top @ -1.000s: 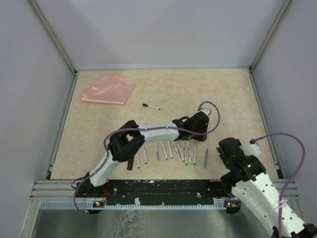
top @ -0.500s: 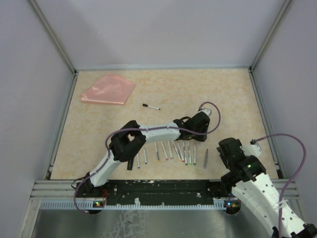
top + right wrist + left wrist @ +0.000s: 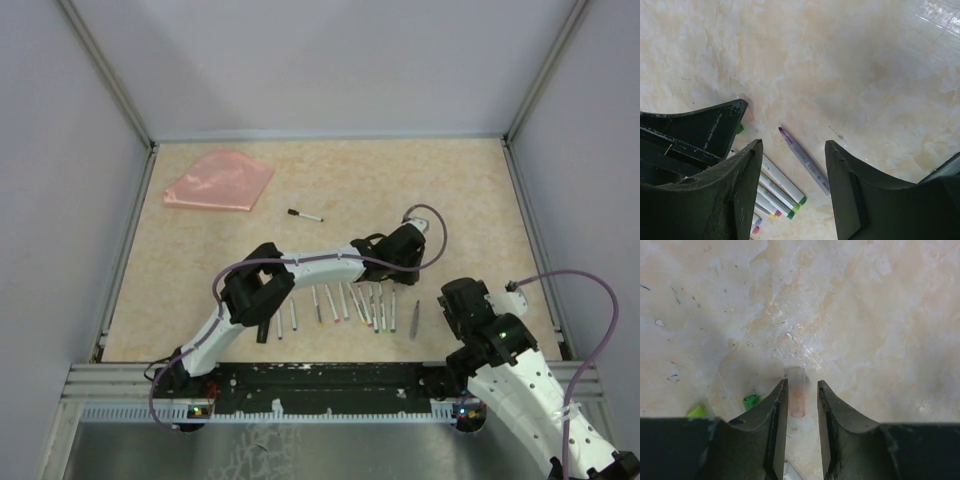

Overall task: Open the pen caps
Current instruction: Place the pen cap at the center of the board, then pick up the pen from the center of the board.

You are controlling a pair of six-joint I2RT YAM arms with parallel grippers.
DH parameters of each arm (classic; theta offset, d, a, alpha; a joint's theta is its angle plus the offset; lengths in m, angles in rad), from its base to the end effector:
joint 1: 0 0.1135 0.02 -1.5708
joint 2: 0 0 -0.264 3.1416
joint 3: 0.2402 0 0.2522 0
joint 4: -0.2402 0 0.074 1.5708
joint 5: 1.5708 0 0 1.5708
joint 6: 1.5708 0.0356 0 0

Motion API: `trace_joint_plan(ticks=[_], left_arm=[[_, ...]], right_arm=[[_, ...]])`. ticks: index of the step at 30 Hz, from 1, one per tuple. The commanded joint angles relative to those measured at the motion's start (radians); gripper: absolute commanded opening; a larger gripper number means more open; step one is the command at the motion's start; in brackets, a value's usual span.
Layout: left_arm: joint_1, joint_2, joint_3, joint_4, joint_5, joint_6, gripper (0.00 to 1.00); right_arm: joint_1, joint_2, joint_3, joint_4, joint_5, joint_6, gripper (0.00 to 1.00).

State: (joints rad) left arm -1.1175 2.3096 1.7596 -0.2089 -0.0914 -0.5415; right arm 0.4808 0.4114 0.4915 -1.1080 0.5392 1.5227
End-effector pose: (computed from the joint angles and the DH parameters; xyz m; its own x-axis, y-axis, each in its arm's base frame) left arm 0.2295 -0.4637 0.1565 -0.7047 0.2747 -0.6542 0.5870 0.7436 -0.3202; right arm 0.0718 0.0168 0.2090 -0.1980 0.8635 -0.4640 0.7505 0.4380 0.4949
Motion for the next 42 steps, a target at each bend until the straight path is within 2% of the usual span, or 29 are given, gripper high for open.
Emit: trace_joint_plan(ticks=[1,11,18,25,32,42], left_arm=[[-0.005,-0.003,0.055,-0.007,0.005,0.028,0.35],[0.027,-0.122,0.019,0.026,-0.037,0.038,0.4],[0.089,-0.302,-0.164,0.124,-0.067,0.092,0.43],[0.196,-0.492,-0.382,0.196,0.049,0.155,0.45],[0.319,-0.662,-0.547,0.203,0.092,0.151,0.45],[0.403,-0.833,-0.685,0.173,0.106,0.181,0.46]], right_arm=[[-0.008,-0.01,0.007,0.016,0.061,0.035,0.53],[-0.006,-0.051,0.026,0.072,0.078,-0.059,0.53],[-0.007,-0.106,0.019,0.126,0.076,-0.141,0.53],[-0.007,-0.131,0.002,0.224,0.038,-0.25,0.53],[-0.006,-0.154,-0.021,0.363,-0.026,-0.395,0.54],[-0.007,-0.154,-0.045,0.498,-0.098,-0.513,0.54]])
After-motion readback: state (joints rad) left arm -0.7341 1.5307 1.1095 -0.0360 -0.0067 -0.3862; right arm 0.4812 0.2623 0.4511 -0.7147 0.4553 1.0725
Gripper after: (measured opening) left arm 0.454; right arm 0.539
